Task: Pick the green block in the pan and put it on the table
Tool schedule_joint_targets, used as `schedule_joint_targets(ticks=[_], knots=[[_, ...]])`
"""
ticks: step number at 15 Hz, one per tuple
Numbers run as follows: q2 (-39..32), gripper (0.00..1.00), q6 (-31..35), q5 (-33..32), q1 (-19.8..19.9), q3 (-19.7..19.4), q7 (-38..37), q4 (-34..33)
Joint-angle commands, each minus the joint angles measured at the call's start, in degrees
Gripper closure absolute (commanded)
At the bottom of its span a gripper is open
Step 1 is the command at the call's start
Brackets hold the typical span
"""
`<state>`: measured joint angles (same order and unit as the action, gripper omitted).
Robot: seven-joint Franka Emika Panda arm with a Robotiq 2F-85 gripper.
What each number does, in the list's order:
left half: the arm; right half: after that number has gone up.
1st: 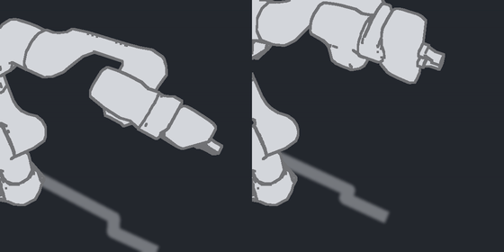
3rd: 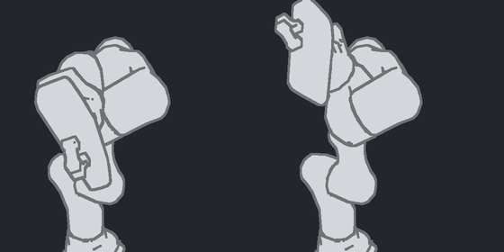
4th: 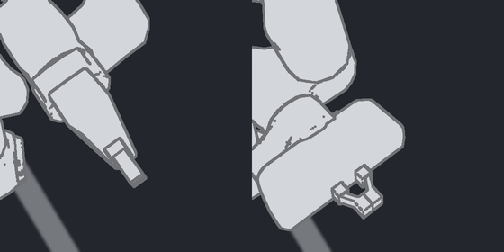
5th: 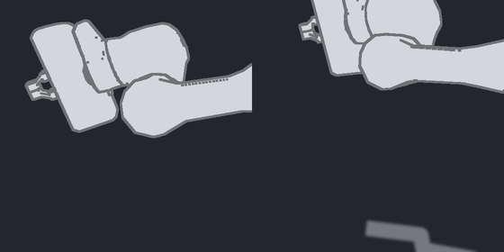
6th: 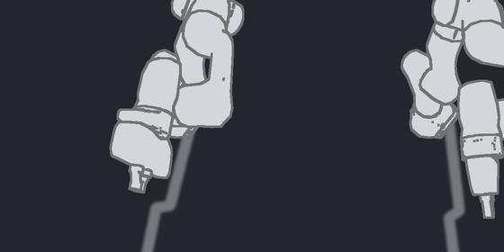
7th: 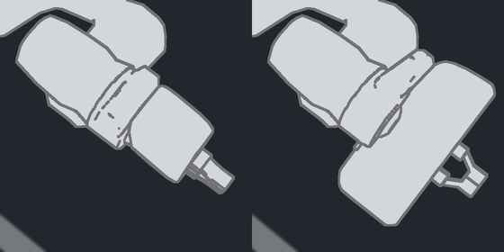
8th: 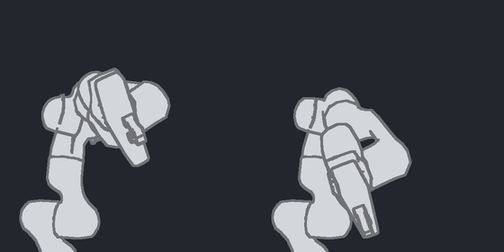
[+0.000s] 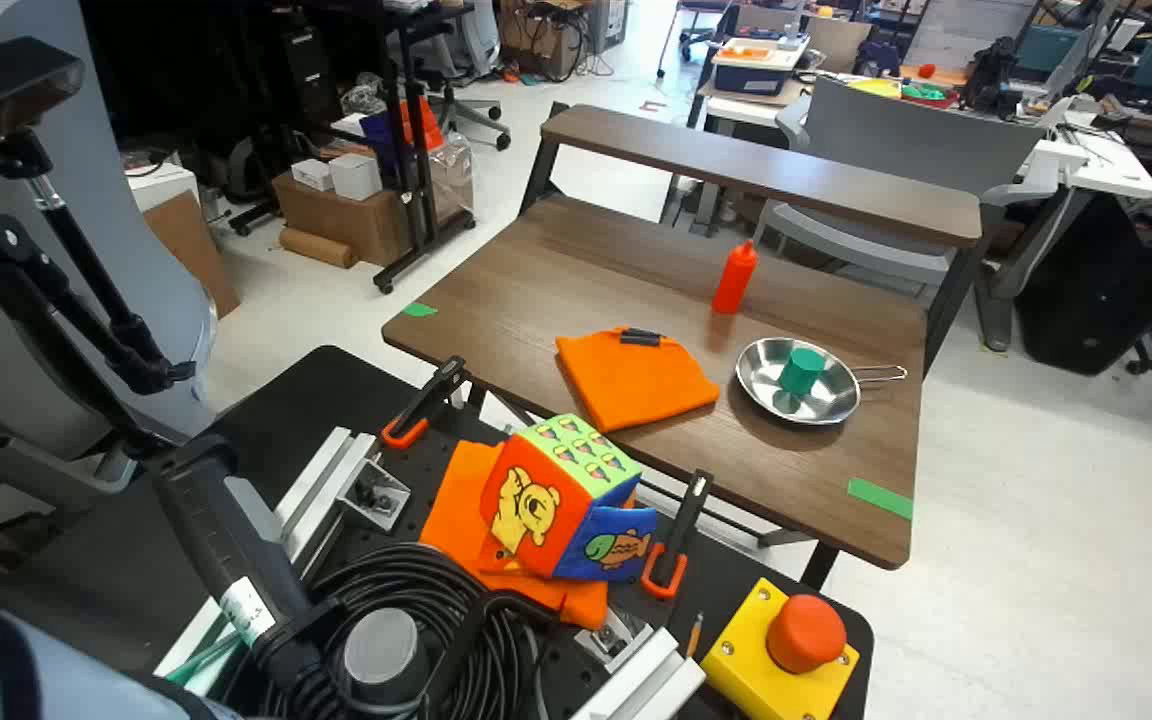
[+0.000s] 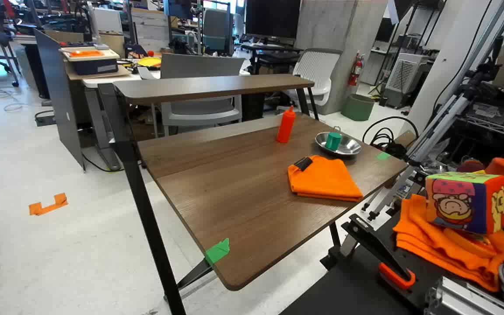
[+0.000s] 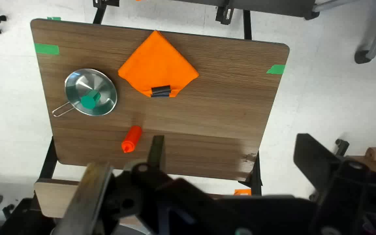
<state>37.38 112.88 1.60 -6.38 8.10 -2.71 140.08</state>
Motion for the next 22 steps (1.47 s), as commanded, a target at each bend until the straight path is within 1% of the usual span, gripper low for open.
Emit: schedule_joint_targets(ticks=[1, 9, 12, 16, 17, 20, 22], knots=[[-0.05, 0.00, -0.09, -0.16, -0.26, -0.20, -0.15, -0.17], [-0.02, 0.00, -0.09, -0.16, -0.26, -0.20, -0.15, -0.21], [-2.16, 0.00, 0.59, -1.47, 0.66, -1.75, 2.14, -0.47], [-6.68, 0.00, 7.36, -3.89, 3.84, -5.90, 5.64, 1.36], [-8.43, 0.00, 10.41, -4.90, 5.02, -6.93, 6.09, 2.03], [-14.88, 0.00, 17.54, -6.47, 7.68, -10.23, 8.57, 2.23], [-19.86, 0.00, 21.14, -5.82, 8.98, -12.29, 10.00, 1.24]])
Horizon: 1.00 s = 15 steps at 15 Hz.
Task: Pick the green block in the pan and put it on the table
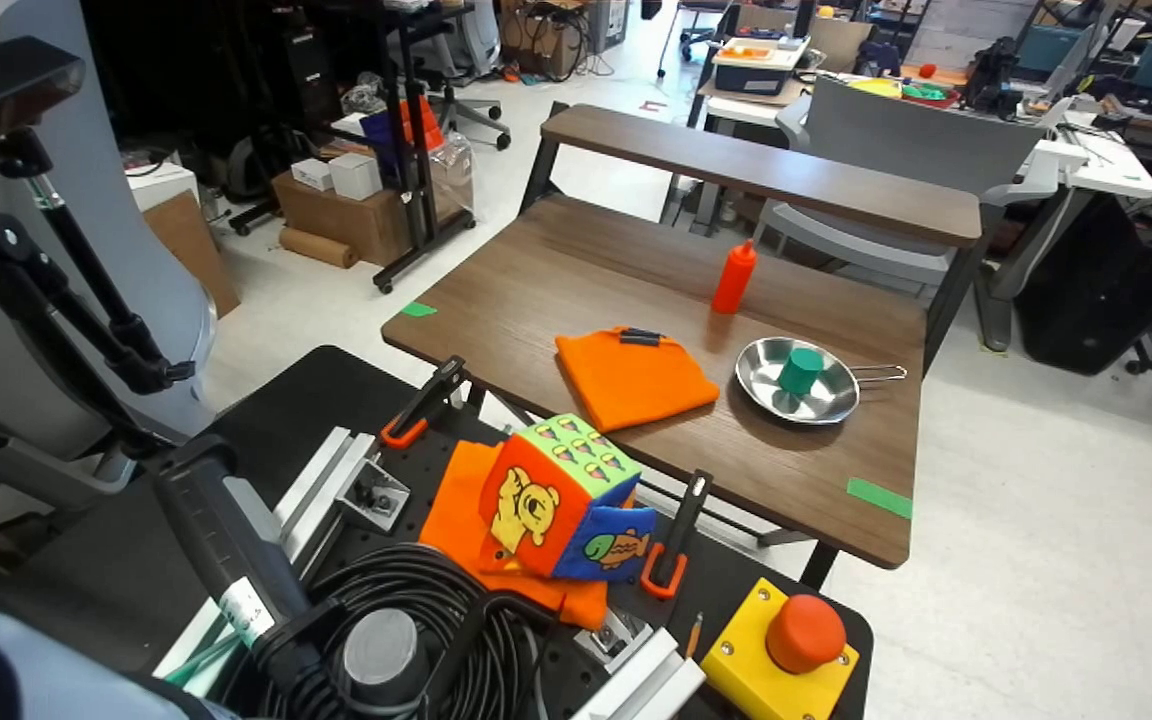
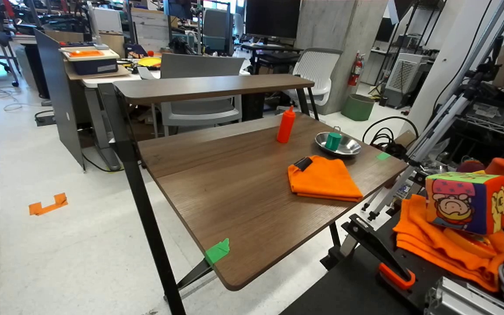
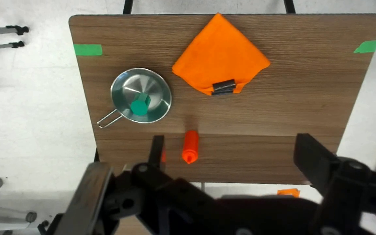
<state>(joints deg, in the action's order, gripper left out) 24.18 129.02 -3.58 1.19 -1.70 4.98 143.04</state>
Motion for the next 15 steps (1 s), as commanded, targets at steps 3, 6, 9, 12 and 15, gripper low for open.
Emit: schedule_joint_targets(ticks=[3, 6, 9, 12, 15], knots=[[-13.84, 0.00, 8.85, 0.41, 2.83, -4.86, 4.27, -3.64], [-22.74, 0.00, 10.94, 2.10, 3.86, -6.86, 7.28, -7.93], [-31.32, 0.00, 12.15, 2.20, 5.17, -7.18, 8.94, -13.25], [-39.63, 0.00, 12.88, 2.35, 6.68, -6.33, 9.43, -18.85], [-47.14, 0.00, 11.77, 2.24, 7.90, -5.24, 9.53, -24.93]])
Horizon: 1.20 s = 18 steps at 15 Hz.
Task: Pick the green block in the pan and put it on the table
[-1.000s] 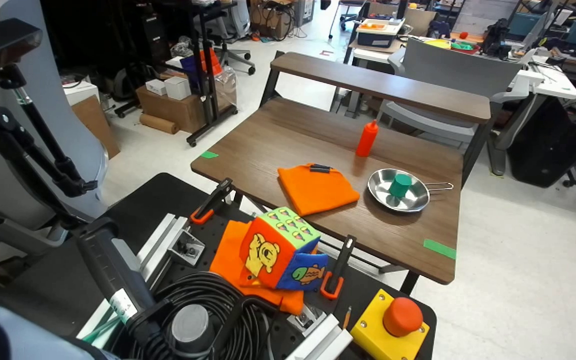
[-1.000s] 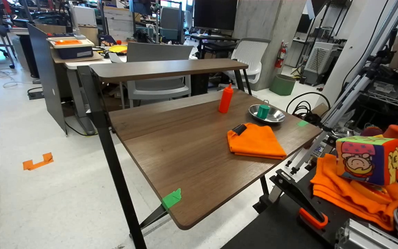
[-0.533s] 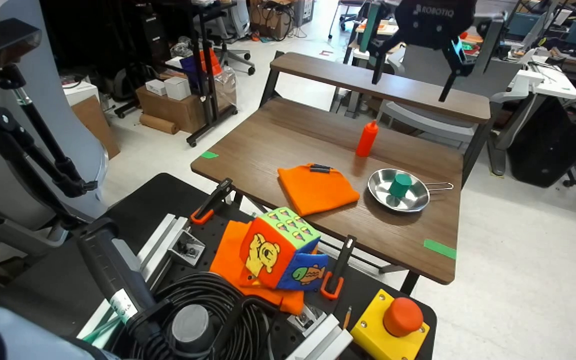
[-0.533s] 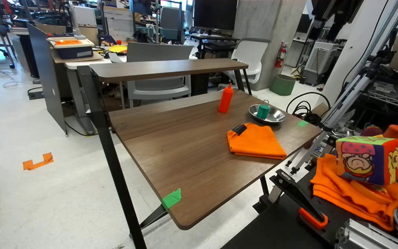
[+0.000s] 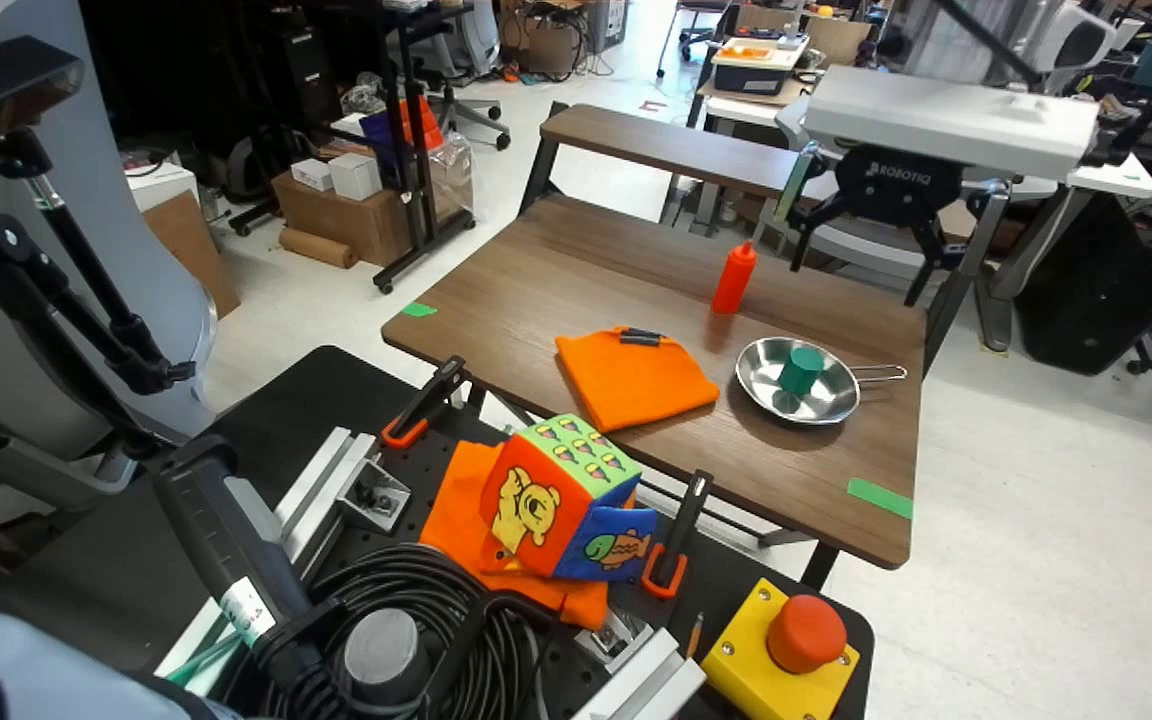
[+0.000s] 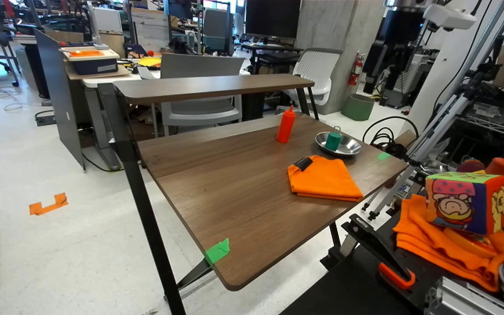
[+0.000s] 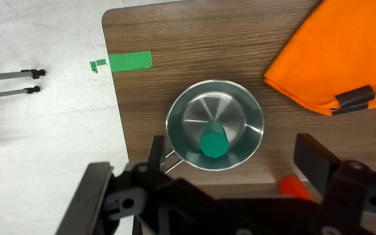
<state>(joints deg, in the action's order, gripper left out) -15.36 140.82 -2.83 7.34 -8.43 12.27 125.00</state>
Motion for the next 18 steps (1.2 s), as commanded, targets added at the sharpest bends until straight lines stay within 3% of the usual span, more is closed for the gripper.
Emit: schedule_joint_targets(ticks=[1, 9, 18], knots=[[-10.07, 0.00, -0.32, 1.36, 2.02, 1.82, 2.09, -8.98], [-25.16, 0.00, -3.04, 1.13, 3.90, 4.75, 1.88, -23.36], [-33.27, 0.00, -7.76, 0.11, 3.21, 5.61, 0.85, -31.65]])
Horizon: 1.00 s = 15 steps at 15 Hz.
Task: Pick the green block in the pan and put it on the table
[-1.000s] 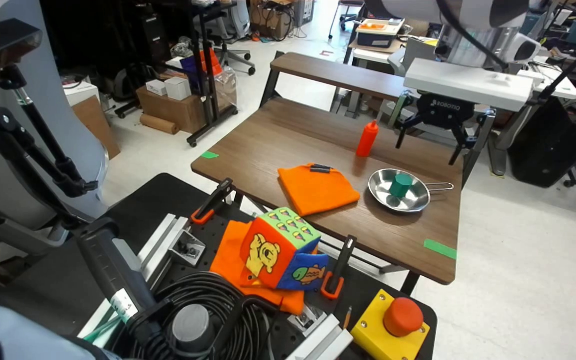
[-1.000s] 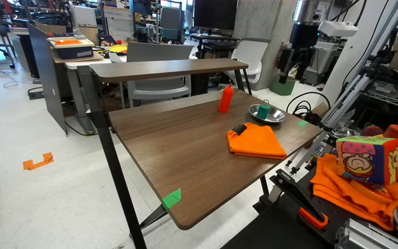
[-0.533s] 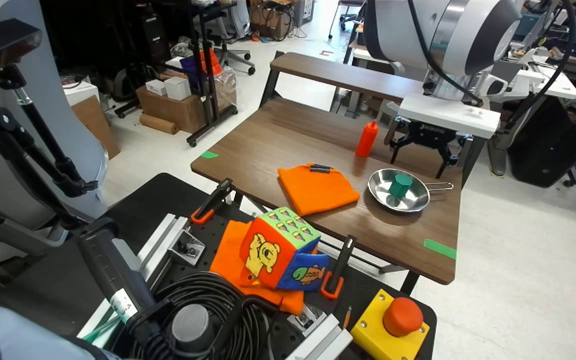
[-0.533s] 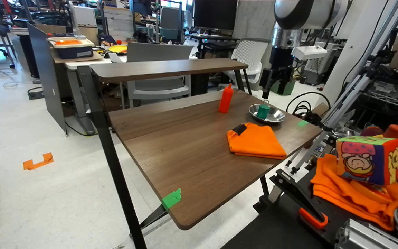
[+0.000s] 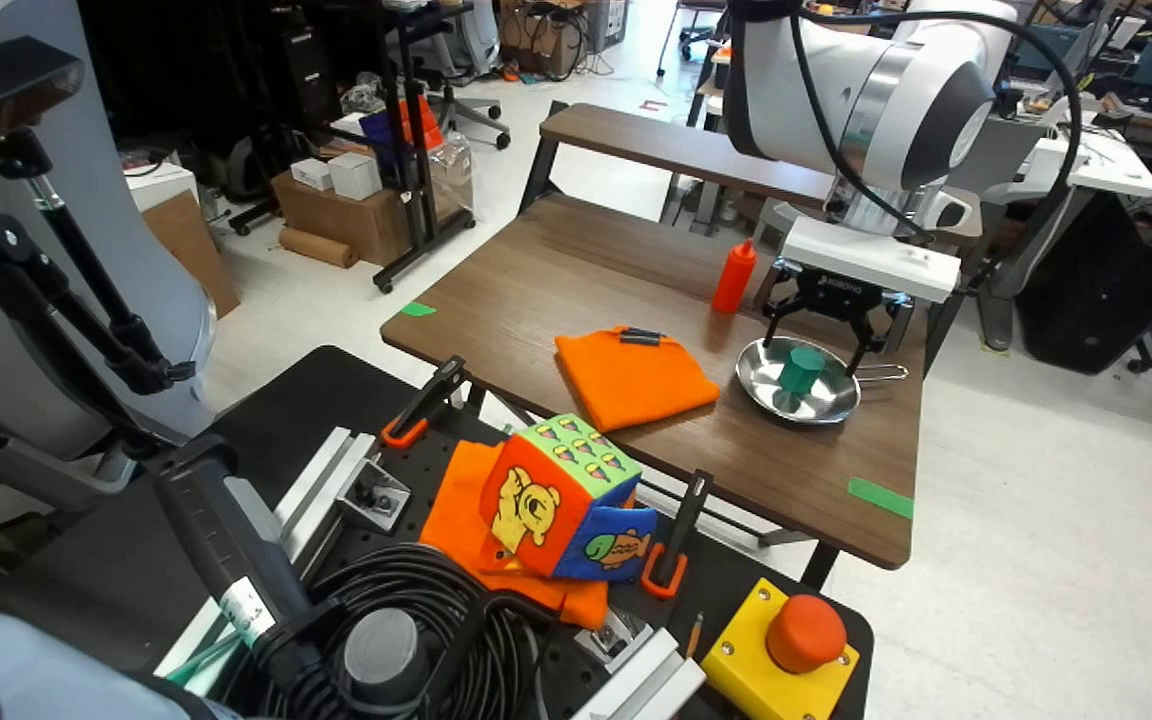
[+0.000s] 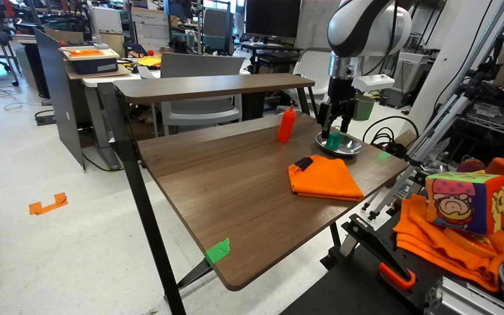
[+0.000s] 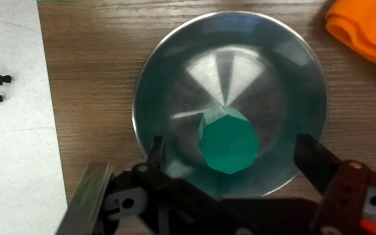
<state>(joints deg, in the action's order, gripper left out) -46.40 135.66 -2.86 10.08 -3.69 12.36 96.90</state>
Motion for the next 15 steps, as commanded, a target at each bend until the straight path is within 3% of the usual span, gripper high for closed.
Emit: schedule_joint_targets(ticks=[1, 3, 9, 12, 15], knots=[[-2.74, 0.25, -2.98, 0.15, 0.40, 0.93, 0.63, -4.11], [-3.60, 0.34, -4.02, 0.03, 0.24, 0.84, 0.32, -5.12], [-1.93, 0.81, -8.08, 0.66, 0.48, 1.12, 0.23, -5.02], [0.42, 0.81, -9.23, 1.18, 0.53, 0.86, -0.88, -5.41], [0.71, 0.81, -12.56, 2.14, 1.04, 0.69, -2.62, -10.07]])
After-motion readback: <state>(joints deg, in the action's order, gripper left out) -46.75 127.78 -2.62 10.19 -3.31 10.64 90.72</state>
